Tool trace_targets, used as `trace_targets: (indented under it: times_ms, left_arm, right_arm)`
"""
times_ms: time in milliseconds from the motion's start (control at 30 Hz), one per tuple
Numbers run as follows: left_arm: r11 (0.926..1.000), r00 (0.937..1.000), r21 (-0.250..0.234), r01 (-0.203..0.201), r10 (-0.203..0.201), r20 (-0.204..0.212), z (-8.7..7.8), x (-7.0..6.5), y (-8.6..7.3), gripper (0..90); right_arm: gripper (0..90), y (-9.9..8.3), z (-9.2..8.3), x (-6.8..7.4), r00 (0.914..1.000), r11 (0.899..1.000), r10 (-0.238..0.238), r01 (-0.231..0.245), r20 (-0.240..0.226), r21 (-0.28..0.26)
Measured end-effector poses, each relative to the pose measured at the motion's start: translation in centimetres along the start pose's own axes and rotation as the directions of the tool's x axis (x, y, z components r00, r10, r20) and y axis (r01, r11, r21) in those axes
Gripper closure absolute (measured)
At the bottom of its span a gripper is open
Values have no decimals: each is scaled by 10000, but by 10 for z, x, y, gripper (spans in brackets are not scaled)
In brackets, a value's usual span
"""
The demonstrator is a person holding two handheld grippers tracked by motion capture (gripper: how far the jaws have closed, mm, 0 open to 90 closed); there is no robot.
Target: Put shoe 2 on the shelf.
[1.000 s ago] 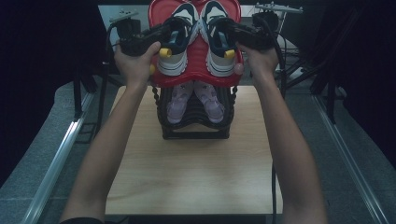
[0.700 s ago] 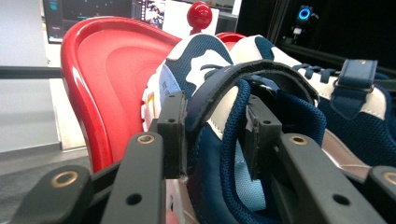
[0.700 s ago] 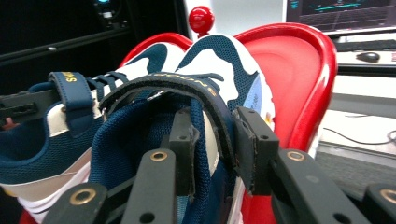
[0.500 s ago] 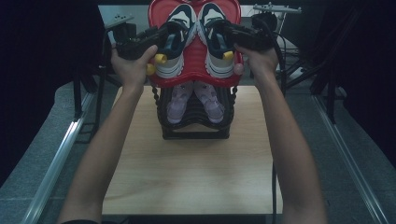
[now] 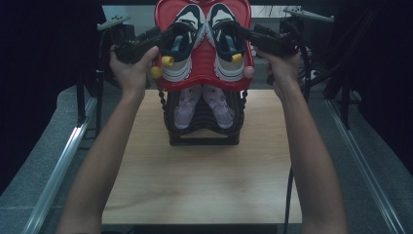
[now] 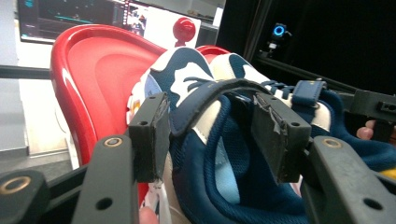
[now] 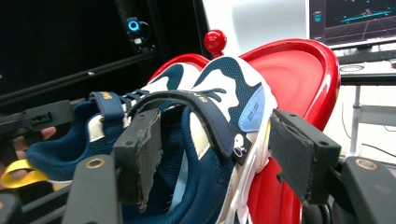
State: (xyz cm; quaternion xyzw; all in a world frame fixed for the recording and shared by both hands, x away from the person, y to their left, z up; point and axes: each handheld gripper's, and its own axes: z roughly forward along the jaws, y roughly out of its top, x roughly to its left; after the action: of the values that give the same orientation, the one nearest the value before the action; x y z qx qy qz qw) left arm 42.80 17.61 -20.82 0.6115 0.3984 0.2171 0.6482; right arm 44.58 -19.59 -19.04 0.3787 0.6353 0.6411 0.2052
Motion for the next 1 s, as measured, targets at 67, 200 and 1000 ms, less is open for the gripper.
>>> trace_targets:
  times_ms: [67, 200, 1000]
  left_arm:
    - [9999, 9998, 168, 0, -4, 206, -2, 0, 0, 463]
    - [9999, 9993, 149, -37, 32, 365, -12, 1, -2, 463]
    - [9998, 9975, 217, -37, 22, 710, -63, 13, -36, 466]
  right_arm:
    - [354, -2, -4, -1, 9998, 9999, 105, -107, -176, -133]
    - [365, -8, -13, -2, 9980, 9995, 55, -75, -635, -310]
    - [379, -68, -64, -7, 9964, 9946, -770, 742, -367, -728]
